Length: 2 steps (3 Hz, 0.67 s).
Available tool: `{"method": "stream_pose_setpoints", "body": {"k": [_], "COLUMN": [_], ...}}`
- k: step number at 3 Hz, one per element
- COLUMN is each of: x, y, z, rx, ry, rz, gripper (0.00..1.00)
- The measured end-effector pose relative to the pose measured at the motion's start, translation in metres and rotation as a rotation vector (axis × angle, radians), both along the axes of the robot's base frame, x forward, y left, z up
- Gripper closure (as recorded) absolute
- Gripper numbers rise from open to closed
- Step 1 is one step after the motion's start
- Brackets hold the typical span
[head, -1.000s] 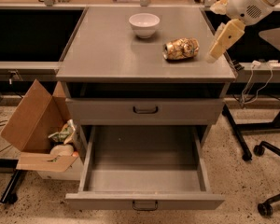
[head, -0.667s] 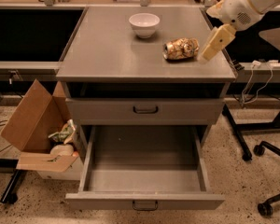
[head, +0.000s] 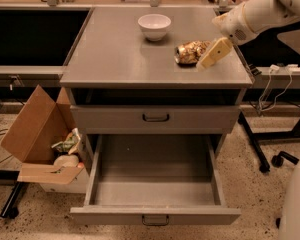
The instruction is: Place orange can into middle drawer
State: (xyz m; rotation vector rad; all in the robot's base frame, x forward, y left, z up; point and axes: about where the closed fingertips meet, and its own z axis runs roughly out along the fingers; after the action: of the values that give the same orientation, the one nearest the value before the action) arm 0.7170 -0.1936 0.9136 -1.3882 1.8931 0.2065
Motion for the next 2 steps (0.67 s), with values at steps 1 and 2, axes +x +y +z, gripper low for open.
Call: {"method": "stream_pose_setpoints", "body": {"k": [1,2], "x": [0.027,0.049], "y": [0.0,0.0], "z": [-0.012,-0.023], "rx": [0.0,0.0], "ry": [-0.034,-0.045], "rz": [-0.024,-0.041], "gripper": [0.0,0.0]}}
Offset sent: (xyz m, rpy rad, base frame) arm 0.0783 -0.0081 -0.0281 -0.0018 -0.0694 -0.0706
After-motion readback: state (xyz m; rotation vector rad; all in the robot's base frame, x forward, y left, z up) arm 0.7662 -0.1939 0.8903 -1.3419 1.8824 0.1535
